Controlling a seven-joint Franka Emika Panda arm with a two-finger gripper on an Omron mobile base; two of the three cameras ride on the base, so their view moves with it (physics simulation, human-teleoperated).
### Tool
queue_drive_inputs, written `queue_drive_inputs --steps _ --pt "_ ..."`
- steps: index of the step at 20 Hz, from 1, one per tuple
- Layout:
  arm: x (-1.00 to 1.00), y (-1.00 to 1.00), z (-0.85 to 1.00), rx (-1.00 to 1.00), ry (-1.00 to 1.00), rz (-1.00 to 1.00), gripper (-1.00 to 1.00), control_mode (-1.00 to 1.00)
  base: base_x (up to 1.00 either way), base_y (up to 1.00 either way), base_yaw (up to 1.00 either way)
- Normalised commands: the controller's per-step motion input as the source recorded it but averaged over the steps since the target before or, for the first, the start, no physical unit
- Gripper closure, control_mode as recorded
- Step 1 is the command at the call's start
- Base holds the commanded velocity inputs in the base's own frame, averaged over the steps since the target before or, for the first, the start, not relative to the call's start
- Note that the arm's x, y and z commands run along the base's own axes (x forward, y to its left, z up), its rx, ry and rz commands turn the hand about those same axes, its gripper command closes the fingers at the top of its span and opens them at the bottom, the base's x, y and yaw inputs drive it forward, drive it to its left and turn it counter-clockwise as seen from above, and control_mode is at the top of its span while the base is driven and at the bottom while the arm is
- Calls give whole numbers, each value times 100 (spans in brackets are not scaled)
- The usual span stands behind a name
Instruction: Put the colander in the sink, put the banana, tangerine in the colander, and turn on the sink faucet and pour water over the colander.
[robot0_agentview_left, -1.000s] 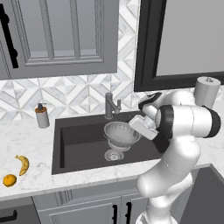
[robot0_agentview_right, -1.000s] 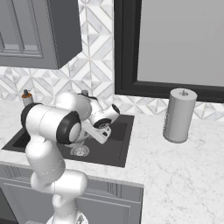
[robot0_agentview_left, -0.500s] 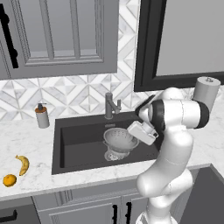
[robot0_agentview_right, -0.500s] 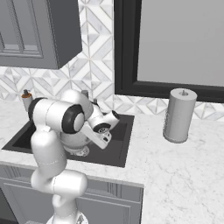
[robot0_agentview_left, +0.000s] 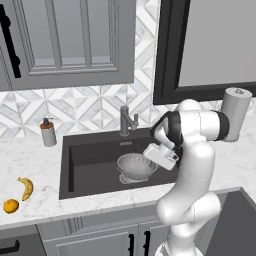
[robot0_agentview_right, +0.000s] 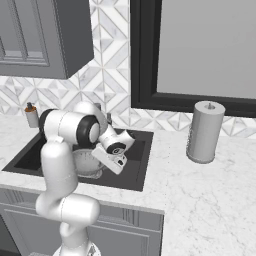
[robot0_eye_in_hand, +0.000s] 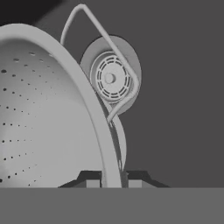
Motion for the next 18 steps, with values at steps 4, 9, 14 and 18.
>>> queue_drive_inputs --steps 4,9,14,18 --pt "18 0 -17 -4 6 1 100 -100 0 0 0" --pt "23 3 -10 -4 2 1 100 -100 0 0 0" --pt "13 8 -23 -6 0 0 100 -100 0 0 0" --pt "9 16 -31 -9 0 0 100 -100 0 0 0"
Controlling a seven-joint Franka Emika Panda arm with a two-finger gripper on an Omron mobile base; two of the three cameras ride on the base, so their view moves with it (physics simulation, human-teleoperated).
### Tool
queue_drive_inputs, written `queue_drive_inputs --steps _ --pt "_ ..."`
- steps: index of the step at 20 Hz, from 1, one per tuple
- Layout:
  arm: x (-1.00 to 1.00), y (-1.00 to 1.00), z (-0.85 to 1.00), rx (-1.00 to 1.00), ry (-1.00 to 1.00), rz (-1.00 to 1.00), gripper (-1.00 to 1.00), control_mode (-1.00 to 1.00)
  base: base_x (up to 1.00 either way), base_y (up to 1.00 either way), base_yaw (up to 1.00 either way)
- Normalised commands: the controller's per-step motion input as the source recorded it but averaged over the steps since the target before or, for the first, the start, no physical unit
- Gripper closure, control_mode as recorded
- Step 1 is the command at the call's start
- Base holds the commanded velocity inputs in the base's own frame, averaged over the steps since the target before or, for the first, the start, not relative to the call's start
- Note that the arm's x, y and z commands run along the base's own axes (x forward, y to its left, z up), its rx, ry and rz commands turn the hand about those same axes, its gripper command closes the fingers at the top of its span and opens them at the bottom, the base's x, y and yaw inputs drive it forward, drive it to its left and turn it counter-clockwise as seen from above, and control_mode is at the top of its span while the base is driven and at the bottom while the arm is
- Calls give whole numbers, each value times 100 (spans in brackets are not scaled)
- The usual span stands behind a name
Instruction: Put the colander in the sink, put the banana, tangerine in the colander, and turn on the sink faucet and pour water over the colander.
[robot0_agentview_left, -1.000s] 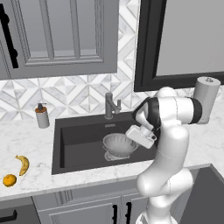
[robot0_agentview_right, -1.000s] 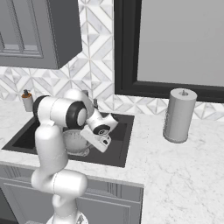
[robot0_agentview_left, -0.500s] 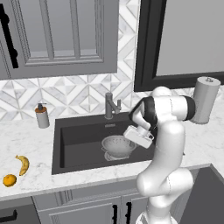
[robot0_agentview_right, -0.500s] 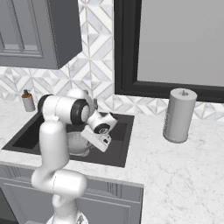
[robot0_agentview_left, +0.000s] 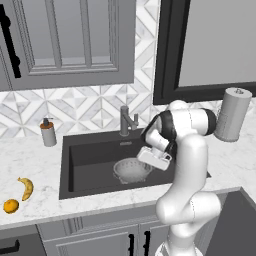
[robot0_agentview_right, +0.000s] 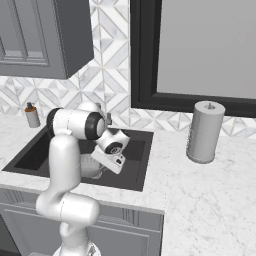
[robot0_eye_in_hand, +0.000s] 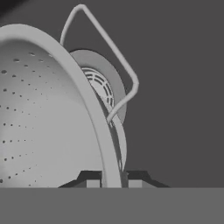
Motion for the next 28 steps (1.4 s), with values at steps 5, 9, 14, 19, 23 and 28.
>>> queue_drive_inputs --steps 5,9,14,19,23,28 --pt "14 9 -16 -4 0 0 100 -100 0 0 0" --pt "16 1 -12 -2 -4 0 100 -100 0 0 0" --pt "2 1 -5 0 -3 0 100 -100 0 0 0" --pt "-5 17 0 0 -4 0 -100 -100 0 0 0" --pt "-8 6 10 0 -1 0 -100 -100 0 0 0" --pt "-24 -7 22 0 0 0 -100 -100 0 0 0"
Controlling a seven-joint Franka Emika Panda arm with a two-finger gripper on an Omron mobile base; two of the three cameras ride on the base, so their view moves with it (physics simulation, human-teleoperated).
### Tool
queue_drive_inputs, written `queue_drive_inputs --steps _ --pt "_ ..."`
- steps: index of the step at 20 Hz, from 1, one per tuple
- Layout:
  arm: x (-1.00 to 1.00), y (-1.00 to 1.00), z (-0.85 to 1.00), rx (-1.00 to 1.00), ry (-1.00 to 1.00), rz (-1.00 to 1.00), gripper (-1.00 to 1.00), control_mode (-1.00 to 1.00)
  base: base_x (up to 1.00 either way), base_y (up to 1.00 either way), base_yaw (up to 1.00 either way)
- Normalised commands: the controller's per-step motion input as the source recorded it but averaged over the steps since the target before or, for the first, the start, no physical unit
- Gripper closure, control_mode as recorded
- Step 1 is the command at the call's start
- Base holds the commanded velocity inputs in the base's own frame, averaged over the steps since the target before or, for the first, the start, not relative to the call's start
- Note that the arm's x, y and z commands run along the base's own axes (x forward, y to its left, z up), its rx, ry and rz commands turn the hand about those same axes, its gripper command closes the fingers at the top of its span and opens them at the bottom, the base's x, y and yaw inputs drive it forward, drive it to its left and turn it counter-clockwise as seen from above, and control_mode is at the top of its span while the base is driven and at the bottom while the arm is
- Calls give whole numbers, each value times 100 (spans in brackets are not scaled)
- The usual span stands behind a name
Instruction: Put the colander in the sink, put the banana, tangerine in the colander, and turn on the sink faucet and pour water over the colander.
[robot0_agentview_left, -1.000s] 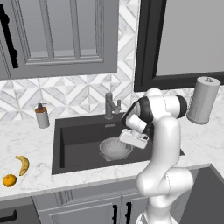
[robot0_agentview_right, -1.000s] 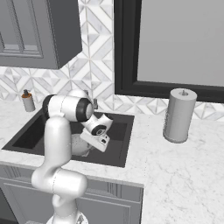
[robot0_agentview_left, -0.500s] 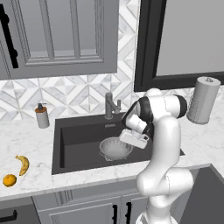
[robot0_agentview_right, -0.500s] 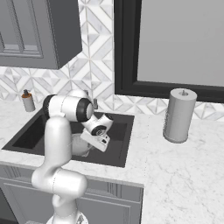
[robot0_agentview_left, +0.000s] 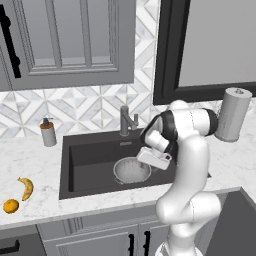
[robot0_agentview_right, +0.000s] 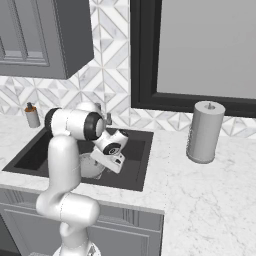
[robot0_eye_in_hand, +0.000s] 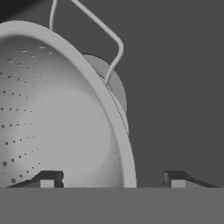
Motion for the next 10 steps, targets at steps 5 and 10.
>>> queue_drive_inputs --steps 5,10 --pt "-32 -15 65 0 0 0 -100 -100 0 0 0" --pt "-50 -18 91 0 0 0 -100 -100 0 0 0"
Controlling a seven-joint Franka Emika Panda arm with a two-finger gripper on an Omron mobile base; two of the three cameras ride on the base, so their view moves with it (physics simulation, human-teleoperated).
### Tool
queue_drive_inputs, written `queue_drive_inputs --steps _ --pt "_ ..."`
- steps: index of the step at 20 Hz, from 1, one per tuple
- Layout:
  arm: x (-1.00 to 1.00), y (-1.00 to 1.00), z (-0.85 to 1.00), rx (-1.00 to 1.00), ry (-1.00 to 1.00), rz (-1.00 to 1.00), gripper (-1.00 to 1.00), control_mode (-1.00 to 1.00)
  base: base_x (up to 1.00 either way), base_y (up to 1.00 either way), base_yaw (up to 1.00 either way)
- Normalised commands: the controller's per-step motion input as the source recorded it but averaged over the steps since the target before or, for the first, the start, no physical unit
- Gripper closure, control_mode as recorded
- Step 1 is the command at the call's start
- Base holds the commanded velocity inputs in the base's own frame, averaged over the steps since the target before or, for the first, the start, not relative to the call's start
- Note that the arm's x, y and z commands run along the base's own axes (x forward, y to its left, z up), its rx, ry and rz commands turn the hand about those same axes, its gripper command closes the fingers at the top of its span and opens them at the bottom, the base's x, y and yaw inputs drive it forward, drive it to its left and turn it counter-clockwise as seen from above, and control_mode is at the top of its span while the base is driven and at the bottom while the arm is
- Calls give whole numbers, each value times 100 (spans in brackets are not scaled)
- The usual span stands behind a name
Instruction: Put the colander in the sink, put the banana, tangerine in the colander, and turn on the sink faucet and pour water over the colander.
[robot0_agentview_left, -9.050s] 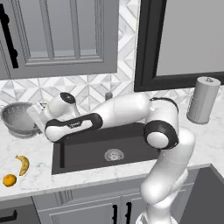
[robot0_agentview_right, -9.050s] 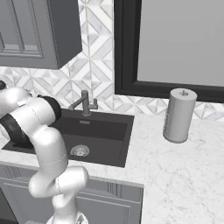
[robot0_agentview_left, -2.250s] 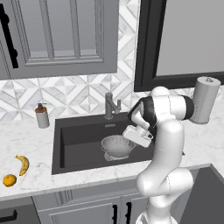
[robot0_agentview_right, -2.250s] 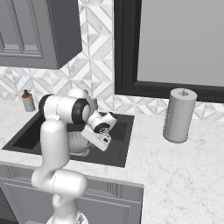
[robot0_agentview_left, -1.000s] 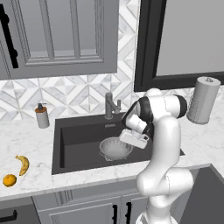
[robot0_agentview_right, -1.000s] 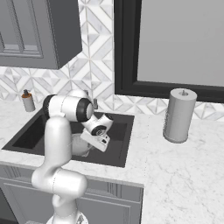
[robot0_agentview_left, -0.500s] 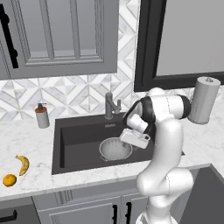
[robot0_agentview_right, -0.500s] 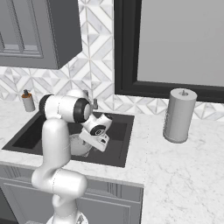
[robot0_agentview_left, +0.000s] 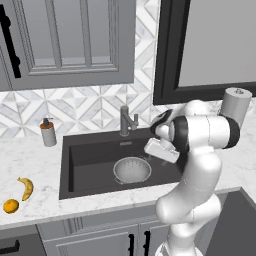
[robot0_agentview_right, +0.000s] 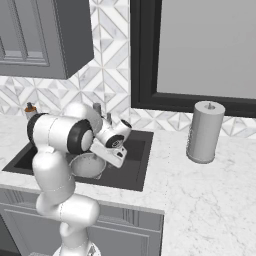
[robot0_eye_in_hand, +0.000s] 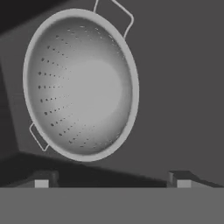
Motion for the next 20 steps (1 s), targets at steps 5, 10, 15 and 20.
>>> queue_drive_inputs --steps 5,10,15,20 --pt "-92 -1 54 0 -7 0 -100 -100 0 0 0" --pt "-94 0 52 -2 -9 0 -100 -100 0 0 0" --pt "-75 20 66 -4 -3 0 -100 -100 0 0 0" --pt "-50 63 74 -18 0 0 -100 -100 0 0 0"
